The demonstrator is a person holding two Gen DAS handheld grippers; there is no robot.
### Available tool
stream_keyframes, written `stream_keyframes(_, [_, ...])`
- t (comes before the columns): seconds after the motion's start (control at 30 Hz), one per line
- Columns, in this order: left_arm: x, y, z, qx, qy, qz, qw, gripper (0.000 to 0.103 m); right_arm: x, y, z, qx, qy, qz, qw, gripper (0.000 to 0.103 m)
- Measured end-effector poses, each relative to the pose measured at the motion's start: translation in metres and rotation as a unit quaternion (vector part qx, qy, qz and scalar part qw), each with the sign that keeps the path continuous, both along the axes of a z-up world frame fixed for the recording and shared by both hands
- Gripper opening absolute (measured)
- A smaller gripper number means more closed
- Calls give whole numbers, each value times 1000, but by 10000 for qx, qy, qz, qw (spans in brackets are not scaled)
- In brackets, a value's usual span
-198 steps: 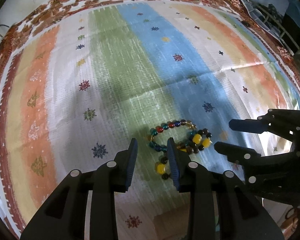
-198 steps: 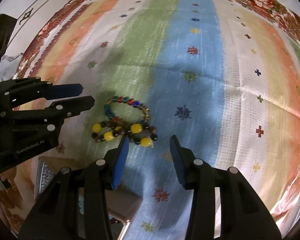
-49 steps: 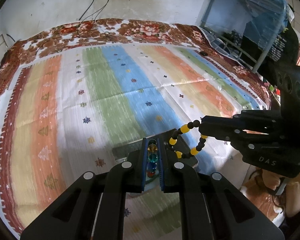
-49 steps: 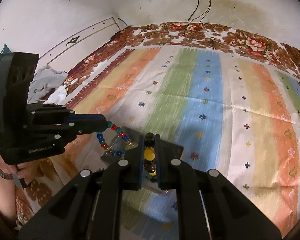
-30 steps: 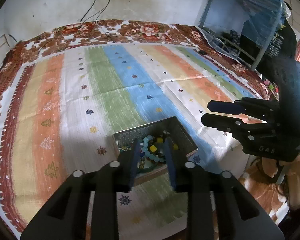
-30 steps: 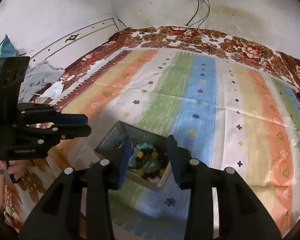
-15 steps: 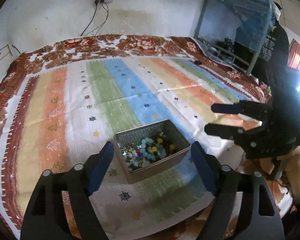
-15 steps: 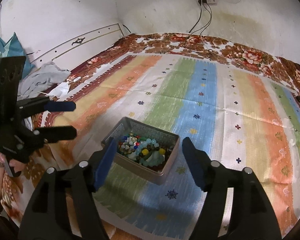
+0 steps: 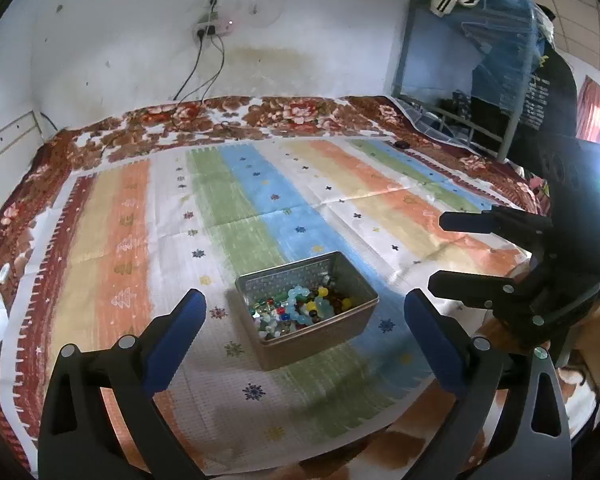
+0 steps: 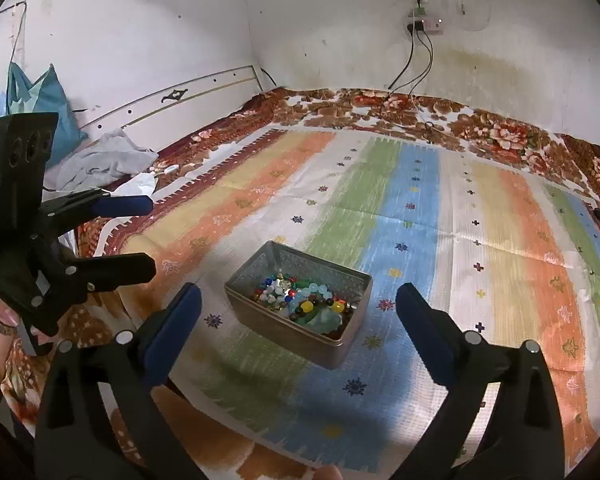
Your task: Organize jewelry
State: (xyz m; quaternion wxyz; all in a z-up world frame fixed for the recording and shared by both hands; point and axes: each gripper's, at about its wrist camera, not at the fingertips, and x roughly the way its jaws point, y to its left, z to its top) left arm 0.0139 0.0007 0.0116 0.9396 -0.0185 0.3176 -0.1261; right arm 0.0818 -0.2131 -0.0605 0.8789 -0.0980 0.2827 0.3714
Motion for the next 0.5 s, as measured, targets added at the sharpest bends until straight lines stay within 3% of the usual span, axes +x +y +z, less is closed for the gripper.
stream_keyframes(0.5, [-6,0,2,73,-151,131,9998,97,-17,-12,3,237,-323,-39,9992,98])
